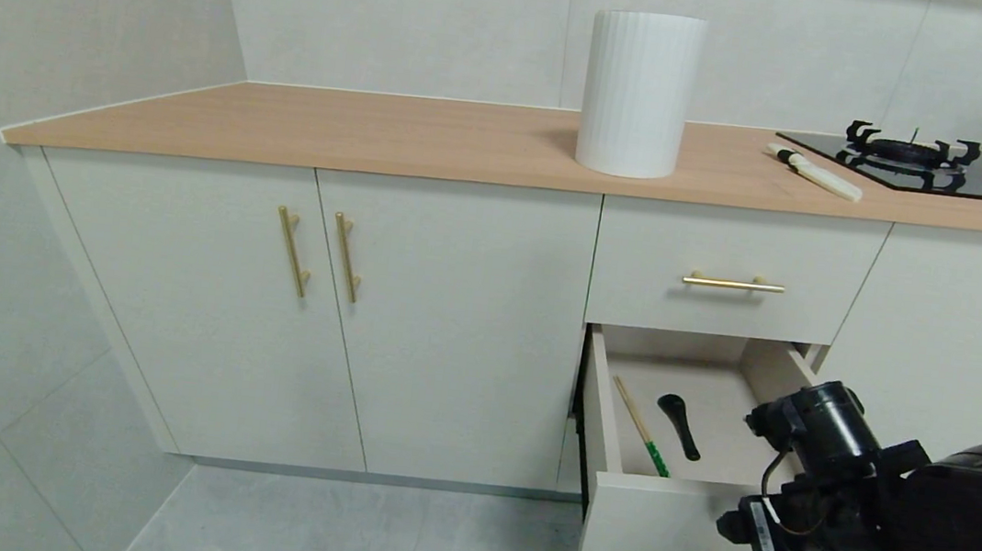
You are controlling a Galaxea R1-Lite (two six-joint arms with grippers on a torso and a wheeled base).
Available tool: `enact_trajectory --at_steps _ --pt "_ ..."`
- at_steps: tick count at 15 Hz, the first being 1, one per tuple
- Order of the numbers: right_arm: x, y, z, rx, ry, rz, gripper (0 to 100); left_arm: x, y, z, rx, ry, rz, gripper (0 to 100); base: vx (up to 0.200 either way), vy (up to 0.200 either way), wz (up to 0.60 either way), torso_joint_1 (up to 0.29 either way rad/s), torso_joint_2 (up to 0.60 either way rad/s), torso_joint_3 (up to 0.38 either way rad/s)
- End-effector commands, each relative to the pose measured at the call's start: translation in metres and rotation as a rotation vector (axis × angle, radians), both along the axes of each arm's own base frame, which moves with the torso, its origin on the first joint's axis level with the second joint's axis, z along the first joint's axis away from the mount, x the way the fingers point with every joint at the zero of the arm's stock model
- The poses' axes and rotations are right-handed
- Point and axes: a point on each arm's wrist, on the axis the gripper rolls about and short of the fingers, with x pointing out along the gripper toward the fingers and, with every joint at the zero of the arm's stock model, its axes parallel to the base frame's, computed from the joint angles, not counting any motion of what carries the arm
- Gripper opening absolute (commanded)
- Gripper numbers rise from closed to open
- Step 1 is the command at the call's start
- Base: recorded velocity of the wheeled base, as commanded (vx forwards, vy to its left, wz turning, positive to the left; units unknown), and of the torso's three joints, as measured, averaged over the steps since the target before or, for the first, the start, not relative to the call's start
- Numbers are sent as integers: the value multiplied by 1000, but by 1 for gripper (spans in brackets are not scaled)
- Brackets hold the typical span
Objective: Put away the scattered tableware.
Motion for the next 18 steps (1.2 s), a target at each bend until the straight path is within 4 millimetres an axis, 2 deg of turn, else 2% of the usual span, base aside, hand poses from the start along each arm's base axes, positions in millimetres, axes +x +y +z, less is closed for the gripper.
enact_trajectory --at_steps 1,4,9,18 --pt "11 1 -4 18 -23 -27 100 0 0 0 0 1 -1 100 0 0 0 0 0 0" --pt "28 -3 -13 46 -105 -61 100 0 0 0 0 1 1 100 0 0 0 0 0 0" --pt "48 -10 -17 82 -221 -99 100 0 0 0 0 1 1 100 0 0 0 0 0 0" --pt "96 3 -21 115 -317 -102 100 0 0 0 0 1 1 100 0 0 0 0 0 0"
